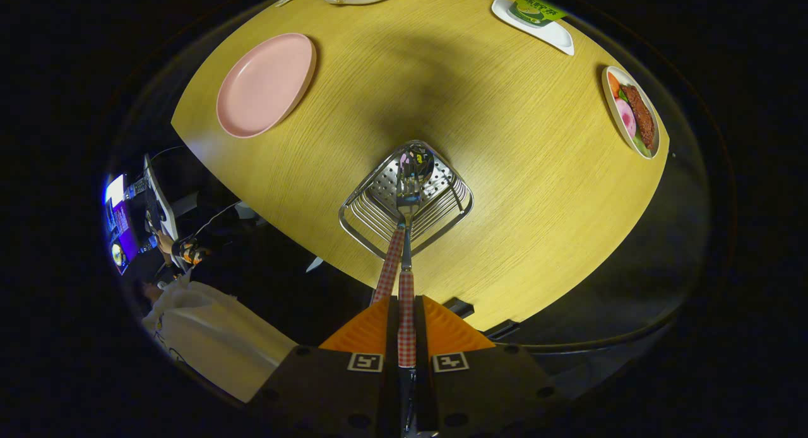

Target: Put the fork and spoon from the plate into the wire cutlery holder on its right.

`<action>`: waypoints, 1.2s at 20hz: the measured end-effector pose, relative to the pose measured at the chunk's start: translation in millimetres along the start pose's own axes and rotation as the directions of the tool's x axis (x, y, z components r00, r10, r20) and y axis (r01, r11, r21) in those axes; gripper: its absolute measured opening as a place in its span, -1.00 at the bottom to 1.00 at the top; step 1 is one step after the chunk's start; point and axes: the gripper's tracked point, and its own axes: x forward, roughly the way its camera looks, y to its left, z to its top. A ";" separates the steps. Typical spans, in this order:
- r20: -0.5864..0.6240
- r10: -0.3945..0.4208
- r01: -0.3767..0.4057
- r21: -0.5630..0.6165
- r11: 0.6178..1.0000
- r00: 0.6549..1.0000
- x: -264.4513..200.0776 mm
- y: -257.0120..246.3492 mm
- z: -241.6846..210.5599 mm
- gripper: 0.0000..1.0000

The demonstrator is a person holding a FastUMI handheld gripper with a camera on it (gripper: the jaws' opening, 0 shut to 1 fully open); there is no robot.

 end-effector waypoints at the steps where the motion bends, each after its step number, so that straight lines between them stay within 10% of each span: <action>1: 0.007 0.001 -0.001 0.000 1.000 1.000 -0.5 -2.2 0.4 -0.65; 6: 0.100 0.022 -0.024 0.019 1.000 0.995 -16.7 -3.8 13.1 -0.21; 11: 0.285 0.071 -0.097 0.076 0.992 0.956 -43.9 0.1 22.8 1.00; 14: 0.394 0.057 -0.101 0.090 0.991 0.917 -65.7 -1.1 19.5 0.94; 19: 0.615 0.030 -0.158 0.156 0.975 0.788 -105.5 2.8 13.7 0.96; 24: 0.827 -0.113 -0.162 0.239 0.958 0.550 -161.5 -6.2 8.2 1.00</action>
